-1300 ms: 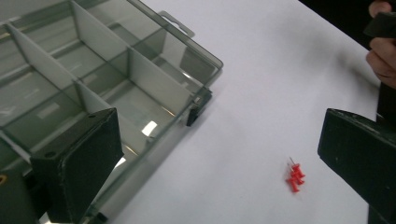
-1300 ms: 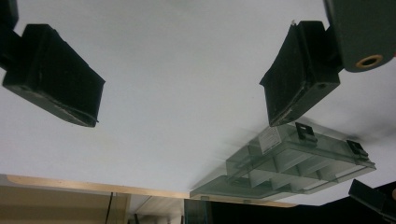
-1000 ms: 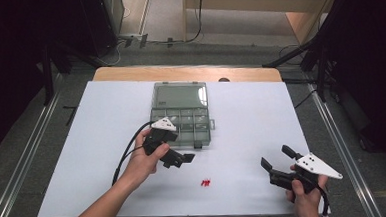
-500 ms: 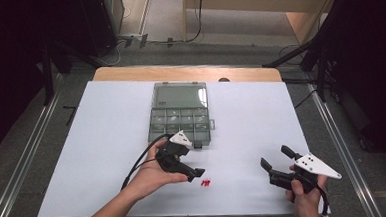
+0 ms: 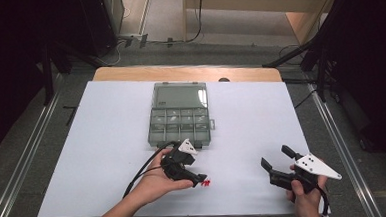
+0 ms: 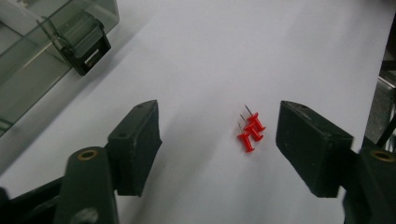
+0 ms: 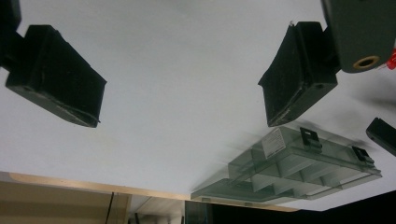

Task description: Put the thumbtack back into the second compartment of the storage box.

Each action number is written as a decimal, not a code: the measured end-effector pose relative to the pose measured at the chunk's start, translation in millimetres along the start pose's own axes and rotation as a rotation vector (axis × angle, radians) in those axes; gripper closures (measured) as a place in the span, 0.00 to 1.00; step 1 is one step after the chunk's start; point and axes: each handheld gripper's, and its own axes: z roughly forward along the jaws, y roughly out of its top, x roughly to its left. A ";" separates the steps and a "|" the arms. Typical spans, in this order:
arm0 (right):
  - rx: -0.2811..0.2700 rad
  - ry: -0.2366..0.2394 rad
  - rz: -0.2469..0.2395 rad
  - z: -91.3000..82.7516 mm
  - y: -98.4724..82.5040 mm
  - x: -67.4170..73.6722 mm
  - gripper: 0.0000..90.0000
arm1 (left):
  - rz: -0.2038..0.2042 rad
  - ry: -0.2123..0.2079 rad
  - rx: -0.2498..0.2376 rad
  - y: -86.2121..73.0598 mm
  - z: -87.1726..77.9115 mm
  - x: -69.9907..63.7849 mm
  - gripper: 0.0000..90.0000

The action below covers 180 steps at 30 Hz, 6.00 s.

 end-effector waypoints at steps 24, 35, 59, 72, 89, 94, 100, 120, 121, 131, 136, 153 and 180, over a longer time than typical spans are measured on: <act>0.004 -0.004 0.002 0.7 -0.9 -1.1 0.15 | 0.014 0.002 0.091 -6.4 18.8 -19.4 0.78; 0.007 -0.010 0.003 1.4 -1.1 -0.8 0.15 | 0.046 0.054 0.081 -9.7 21.0 -21.7 0.92; 0.006 -0.007 -0.005 2.5 -1.9 -0.4 0.15 | 0.059 0.036 0.082 -9.5 20.3 -18.6 0.95; 0.005 -0.006 -0.005 2.0 -2.1 -0.6 0.15 | 0.042 0.028 0.043 -5.6 8.7 -9.4 0.95; -0.002 0.001 -0.004 1.2 -1.3 -0.8 0.15 | -0.005 0.048 -0.009 2.6 -15.9 15.9 0.95; -0.001 -0.002 -0.002 1.2 -1.5 -0.8 0.15 | -0.018 0.067 -0.031 7.1 -23.3 23.8 0.95; -0.002 -0.004 0.000 1.1 -1.6 -1.3 0.15 | -0.038 0.078 -0.046 8.9 -31.2 35.6 0.95; -0.001 -0.008 0.002 1.8 -2.1 -1.1 0.15 | -0.078 0.136 -0.089 19.6 -55.7 70.4 0.95; -0.001 -0.007 0.001 1.8 -2.1 -1.1 0.15 | -0.078 0.139 -0.092 20.3 -56.7 72.6 0.95; 0.001 -0.007 -0.001 2.0 -2.4 -1.6 0.15 | -0.104 0.156 -0.105 24.7 -60.8 91.1 0.95; 0.006 -0.003 -0.005 2.2 -2.5 -0.9 0.15 | -0.114 0.166 -0.109 27.3 -59.5 98.0 0.95; 0.003 -0.009 -0.003 1.9 -2.4 -1.8 0.15 | -0.146 0.195 -0.104 34.8 -58.1 124.2 0.95; 0.022 -0.011 -0.011 5.1 -4.2 -1.8 0.15 | -0.177 0.268 -0.060 46.2 -38.3 155.7 0.95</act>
